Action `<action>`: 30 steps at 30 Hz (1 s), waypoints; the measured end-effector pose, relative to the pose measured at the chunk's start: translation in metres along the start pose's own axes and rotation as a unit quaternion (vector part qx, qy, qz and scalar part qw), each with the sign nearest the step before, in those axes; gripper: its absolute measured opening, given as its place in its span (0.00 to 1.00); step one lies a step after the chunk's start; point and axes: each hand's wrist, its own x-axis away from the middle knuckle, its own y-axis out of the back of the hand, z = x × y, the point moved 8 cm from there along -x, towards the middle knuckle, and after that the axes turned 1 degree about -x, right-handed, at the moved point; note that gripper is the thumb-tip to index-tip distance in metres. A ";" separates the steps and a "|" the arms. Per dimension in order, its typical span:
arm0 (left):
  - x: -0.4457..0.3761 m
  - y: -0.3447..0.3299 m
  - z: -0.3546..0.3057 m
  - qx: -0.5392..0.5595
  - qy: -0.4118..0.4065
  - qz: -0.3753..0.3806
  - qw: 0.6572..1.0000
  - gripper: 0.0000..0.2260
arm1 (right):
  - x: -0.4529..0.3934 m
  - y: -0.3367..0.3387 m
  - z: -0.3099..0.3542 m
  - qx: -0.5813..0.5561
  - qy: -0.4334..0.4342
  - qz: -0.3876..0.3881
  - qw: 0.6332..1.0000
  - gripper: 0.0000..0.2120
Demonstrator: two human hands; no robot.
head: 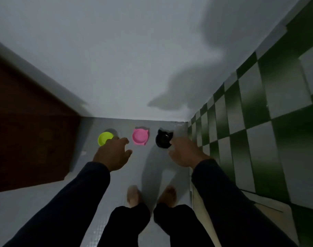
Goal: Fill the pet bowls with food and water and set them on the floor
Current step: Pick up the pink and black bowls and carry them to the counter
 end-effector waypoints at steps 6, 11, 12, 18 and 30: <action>-0.085 -0.073 0.011 0.016 0.003 0.012 1.000 0.22 | -0.082 -0.056 -0.050 -0.011 -0.028 0.036 0.999 0.21; -0.148 -0.150 0.029 0.037 0.018 0.027 0.999 0.22 | -0.152 -0.112 -0.092 -0.020 -0.037 0.046 0.998 0.21; -0.161 -0.165 0.031 0.042 0.018 0.027 0.999 0.22 | -0.165 -0.125 -0.101 -0.022 -0.041 0.050 0.998 0.21; -0.230 -0.244 0.050 0.076 0.046 0.018 0.996 0.23 | -0.242 -0.206 -0.152 -0.067 -0.079 0.077 0.992 0.20; -0.348 -0.364 0.101 0.160 0.133 -0.043 0.977 0.20 | -0.360 -0.319 -0.236 -0.248 -0.271 -0.022 0.930 0.17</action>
